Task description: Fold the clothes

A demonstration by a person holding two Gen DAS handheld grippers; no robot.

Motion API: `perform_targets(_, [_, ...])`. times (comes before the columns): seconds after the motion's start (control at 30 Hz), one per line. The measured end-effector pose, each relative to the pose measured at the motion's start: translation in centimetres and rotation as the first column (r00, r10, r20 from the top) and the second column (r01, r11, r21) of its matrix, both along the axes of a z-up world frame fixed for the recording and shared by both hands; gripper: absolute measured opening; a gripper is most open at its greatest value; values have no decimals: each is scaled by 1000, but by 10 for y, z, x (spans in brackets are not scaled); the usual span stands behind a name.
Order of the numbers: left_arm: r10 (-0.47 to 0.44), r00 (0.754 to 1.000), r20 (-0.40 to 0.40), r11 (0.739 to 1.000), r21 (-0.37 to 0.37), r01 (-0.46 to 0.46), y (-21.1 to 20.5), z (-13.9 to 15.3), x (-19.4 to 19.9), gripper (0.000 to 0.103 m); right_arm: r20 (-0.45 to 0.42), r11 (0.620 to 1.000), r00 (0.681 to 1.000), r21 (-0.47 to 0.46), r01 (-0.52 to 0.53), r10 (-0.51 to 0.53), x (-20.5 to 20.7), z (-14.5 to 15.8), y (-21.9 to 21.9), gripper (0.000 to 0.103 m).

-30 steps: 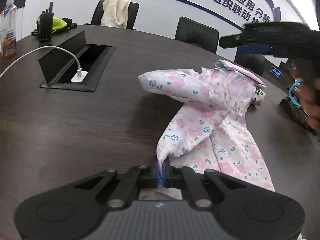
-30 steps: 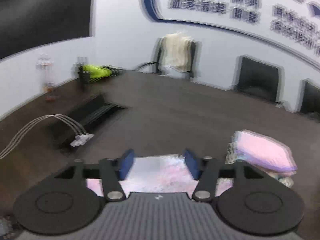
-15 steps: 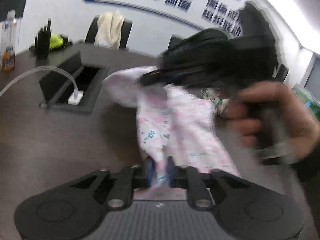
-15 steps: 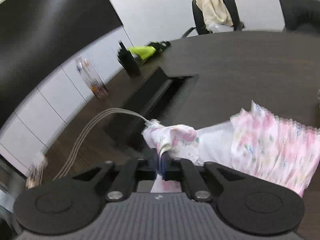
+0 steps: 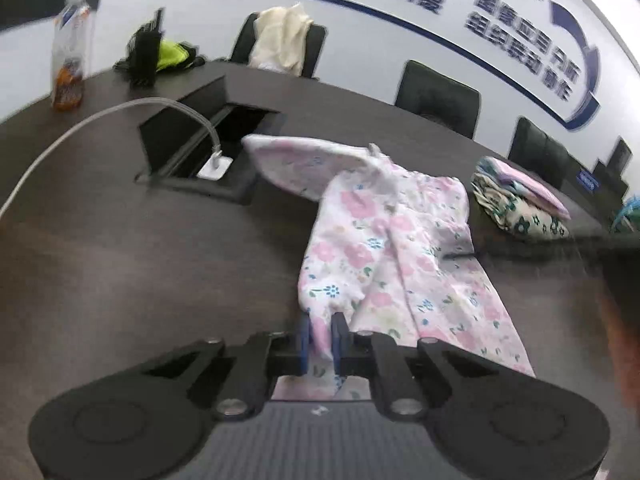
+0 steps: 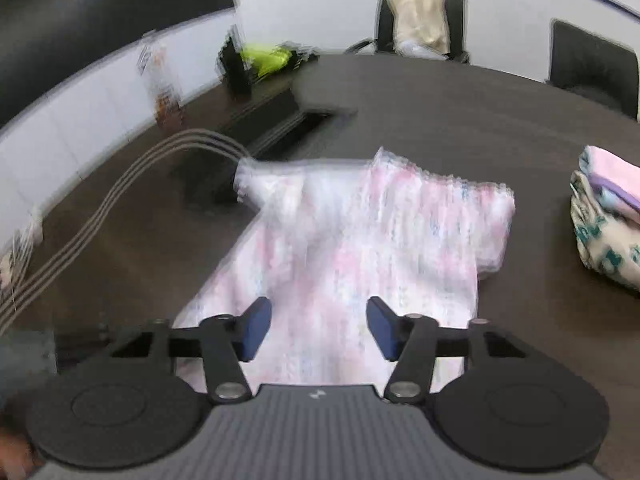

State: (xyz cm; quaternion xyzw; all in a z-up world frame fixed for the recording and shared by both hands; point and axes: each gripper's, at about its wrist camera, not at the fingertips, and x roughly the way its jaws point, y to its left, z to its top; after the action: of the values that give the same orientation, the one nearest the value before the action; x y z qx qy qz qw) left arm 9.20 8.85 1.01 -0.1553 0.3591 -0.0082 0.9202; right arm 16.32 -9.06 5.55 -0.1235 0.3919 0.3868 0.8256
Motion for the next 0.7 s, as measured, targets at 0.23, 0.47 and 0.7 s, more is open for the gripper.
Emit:
perform_targets(0.23, [-116, 991, 59, 986, 128, 108, -32, 14, -11, 60, 153, 994, 984, -82, -75, 87, -106, -15, -32, 65])
perform_targets(0.47, [-142, 990, 11, 978, 158, 138, -48, 2, -4, 21, 186, 997, 982, -79, -13, 28, -112, -34, -32, 61])
perform_targets(0.7, [-52, 999, -13, 994, 100, 53, -32, -6, -7, 0, 147, 999, 988, -16, 47, -44, -114, -47, -42, 4])
